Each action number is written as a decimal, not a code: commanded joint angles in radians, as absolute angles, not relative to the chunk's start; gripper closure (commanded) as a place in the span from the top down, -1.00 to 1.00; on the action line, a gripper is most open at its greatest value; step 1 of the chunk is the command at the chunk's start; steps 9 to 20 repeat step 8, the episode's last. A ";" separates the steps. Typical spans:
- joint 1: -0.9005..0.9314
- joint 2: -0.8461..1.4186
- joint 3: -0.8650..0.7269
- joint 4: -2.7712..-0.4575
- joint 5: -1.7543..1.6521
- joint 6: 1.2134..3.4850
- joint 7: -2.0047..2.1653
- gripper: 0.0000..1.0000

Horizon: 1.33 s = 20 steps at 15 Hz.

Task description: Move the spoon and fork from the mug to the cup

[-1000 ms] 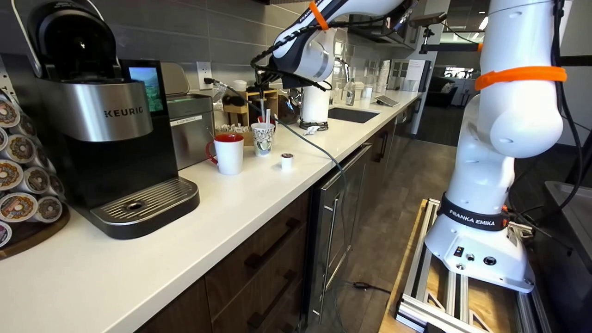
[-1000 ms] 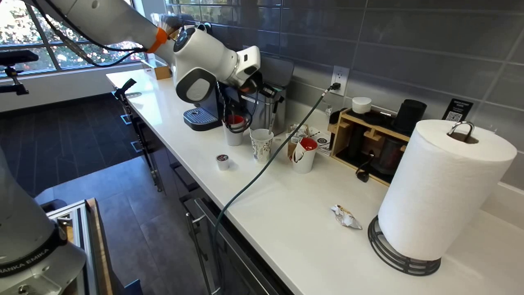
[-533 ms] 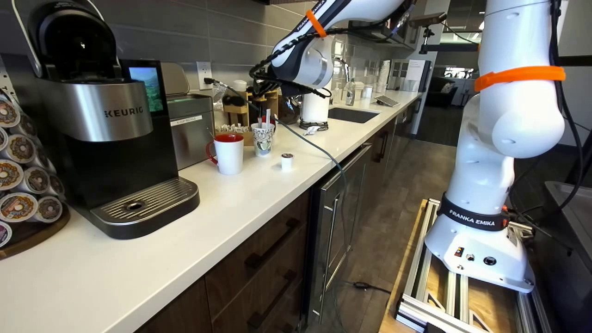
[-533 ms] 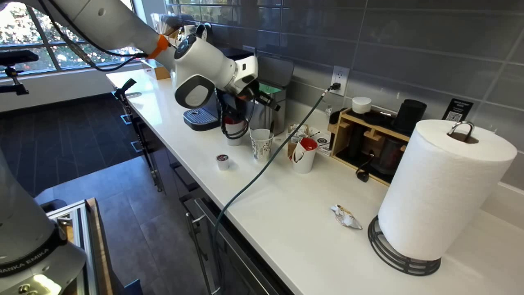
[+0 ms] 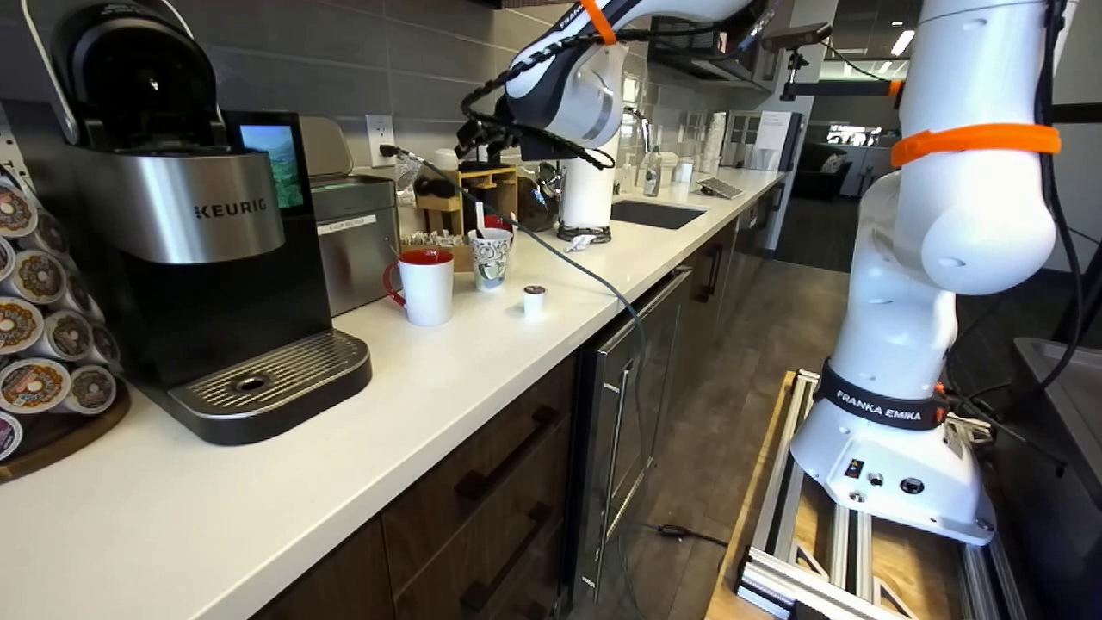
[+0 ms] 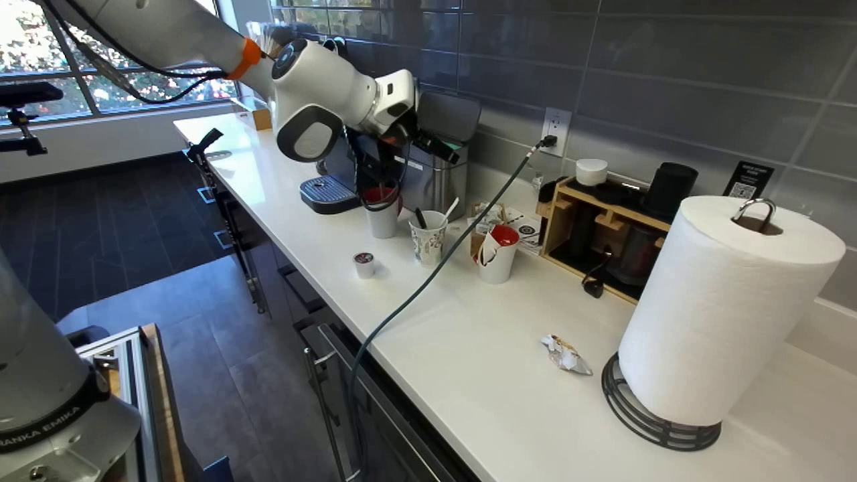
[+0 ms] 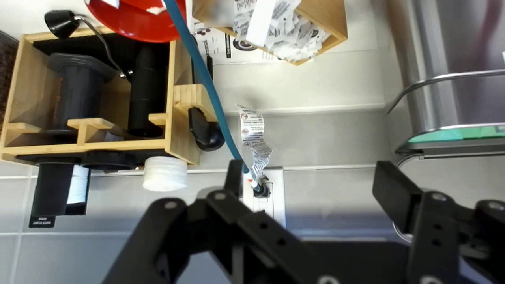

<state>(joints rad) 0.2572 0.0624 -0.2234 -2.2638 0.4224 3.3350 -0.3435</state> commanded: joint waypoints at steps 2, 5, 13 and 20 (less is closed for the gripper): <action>0.132 -0.075 -0.191 -2.392 0.298 3.191 -0.234 1.00; 0.131 -0.198 -0.207 -2.452 0.210 2.960 -0.226 1.00; 0.138 -0.159 -0.213 -2.410 0.226 2.945 -0.258 1.00; 0.138 -0.159 -0.213 -2.410 0.226 2.945 -0.258 1.00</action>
